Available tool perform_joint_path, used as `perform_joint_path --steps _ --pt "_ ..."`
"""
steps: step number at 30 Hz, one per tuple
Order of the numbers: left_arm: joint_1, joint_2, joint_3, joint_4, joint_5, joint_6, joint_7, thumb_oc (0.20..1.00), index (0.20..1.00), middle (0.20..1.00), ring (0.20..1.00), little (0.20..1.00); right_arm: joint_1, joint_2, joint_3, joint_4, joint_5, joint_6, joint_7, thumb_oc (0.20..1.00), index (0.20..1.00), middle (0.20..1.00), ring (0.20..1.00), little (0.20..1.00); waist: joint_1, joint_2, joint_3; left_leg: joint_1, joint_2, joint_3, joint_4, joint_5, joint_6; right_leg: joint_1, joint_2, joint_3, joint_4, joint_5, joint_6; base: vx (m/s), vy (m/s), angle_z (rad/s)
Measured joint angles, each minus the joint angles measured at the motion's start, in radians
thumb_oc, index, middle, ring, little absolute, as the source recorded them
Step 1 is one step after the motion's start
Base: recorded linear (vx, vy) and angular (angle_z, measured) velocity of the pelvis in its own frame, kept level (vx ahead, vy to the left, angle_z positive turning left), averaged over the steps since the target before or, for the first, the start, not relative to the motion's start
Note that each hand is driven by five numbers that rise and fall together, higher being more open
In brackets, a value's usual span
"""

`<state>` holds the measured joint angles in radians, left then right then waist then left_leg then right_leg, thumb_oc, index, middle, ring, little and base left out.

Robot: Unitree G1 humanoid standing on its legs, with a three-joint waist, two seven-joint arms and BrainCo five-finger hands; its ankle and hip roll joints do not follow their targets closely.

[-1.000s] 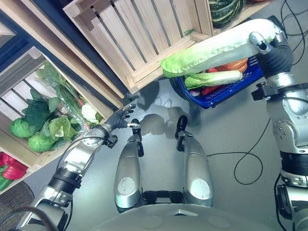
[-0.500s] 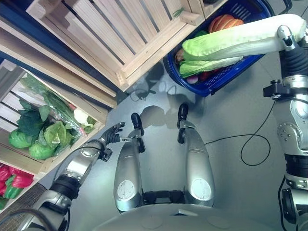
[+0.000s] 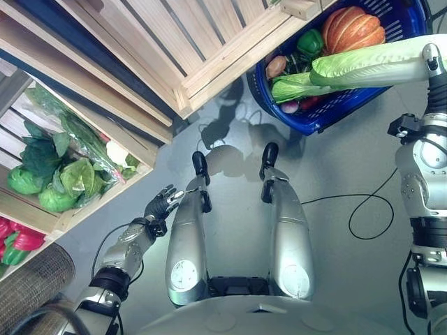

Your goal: Pick up fruits and vegetables into the basket

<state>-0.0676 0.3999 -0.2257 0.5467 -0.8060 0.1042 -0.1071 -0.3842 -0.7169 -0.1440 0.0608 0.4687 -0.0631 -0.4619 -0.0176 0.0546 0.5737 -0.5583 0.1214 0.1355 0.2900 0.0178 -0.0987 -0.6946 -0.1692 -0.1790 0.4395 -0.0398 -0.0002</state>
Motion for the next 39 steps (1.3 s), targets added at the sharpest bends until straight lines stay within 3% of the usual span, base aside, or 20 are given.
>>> perform_joint_path --steps 4,8,14,21,29,37,38,39 --pt "0.002 -0.013 0.014 -0.001 -0.060 -0.037 0.012 1.000 1.000 1.000 1.000 1.000 -0.076 -0.001 0.012 0.097 0.003 0.014 0.002 0.200 0.200 0.200 0.200 0.200 0.018 0.000 0.000 -0.042 -0.004 -0.009 0.022 0.001 -0.002 -0.044 -0.014 -0.010 0.044 -0.018 -0.005 0.02 -0.052 0.11" --pt "0.003 -0.017 0.029 0.002 -0.060 -0.047 0.054 1.000 1.000 1.000 1.000 1.000 -0.150 -0.002 0.035 0.191 0.123 0.016 0.042 0.200 0.200 0.200 0.200 0.200 0.047 0.001 0.000 -0.089 -0.011 -0.029 0.039 0.003 -0.004 -0.098 -0.030 -0.020 0.098 -0.043 -0.015 0.02 -0.021 0.16" --pt "0.012 -0.017 0.071 0.088 -0.060 -0.041 0.082 1.000 1.000 1.000 1.000 1.000 -0.301 0.003 0.035 0.420 0.380 0.002 0.225 0.200 0.200 0.200 0.200 0.200 0.095 0.010 0.000 -0.126 -0.021 -0.039 0.058 0.007 -0.012 -0.157 -0.056 -0.020 0.173 -0.076 -0.031 0.02 0.008 0.08" --pt "0.033 -0.018 0.086 0.164 -0.052 -0.034 0.076 1.000 1.000 1.000 1.000 1.000 -0.423 -0.036 0.040 0.680 0.549 0.020 0.365 0.200 0.200 0.200 0.200 0.200 0.105 0.030 0.001 -0.184 -0.023 -0.044 0.071 0.014 -0.021 -0.230 -0.063 -0.014 0.210 -0.092 -0.038 0.00 0.004 0.02" --pt "0.039 -0.018 0.084 0.173 -0.017 -0.042 0.055 1.000 1.000 1.000 1.000 1.000 -0.509 -0.065 0.076 0.821 0.565 0.050 0.375 0.200 0.200 0.200 0.200 0.200 0.133 0.040 -0.003 -0.233 -0.019 -0.050 0.065 0.030 -0.031 -0.301 -0.061 -0.014 0.246 -0.106 -0.060 0.00 -0.004 0.01" --pt "0.045 -0.018 0.084 0.172 -0.016 -0.044 0.046 1.000 1.000 1.000 1.000 1.000 -0.572 -0.093 0.122 0.886 0.442 0.109 0.271 0.200 0.200 0.200 0.200 0.200 0.153 0.040 -0.003 -0.251 -0.018 -0.055 0.066 0.034 -0.034 -0.322 -0.063 -0.017 0.261 -0.110 -0.067 0.00 -0.004 0.01" --pt "0.045 -0.018 0.084 0.172 -0.016 -0.044 0.046 1.000 1.000 1.000 1.000 1.000 -0.576 -0.093 0.122 0.888 0.434 0.112 0.265 0.470 0.470 0.470 0.470 0.470 0.154 0.040 -0.003 -0.254 -0.018 -0.055 0.066 0.035 -0.035 -0.325 -0.063 -0.017 0.261 -0.110 -0.067 0.00 0.000 0.00" --pt "0.045 -0.018 0.084 0.172 -0.016 -0.045 0.042 1.000 1.000 1.000 1.000 1.000 -0.583 -0.093 0.122 0.898 0.423 0.113 0.259 1.000 1.000 1.000 1.000 1.000 0.156 0.040 -0.003 -0.257 -0.018 -0.055 0.066 0.036 -0.037 -0.328 -0.064 -0.018 0.261 -0.110 -0.067 0.00 0.000 0.00"
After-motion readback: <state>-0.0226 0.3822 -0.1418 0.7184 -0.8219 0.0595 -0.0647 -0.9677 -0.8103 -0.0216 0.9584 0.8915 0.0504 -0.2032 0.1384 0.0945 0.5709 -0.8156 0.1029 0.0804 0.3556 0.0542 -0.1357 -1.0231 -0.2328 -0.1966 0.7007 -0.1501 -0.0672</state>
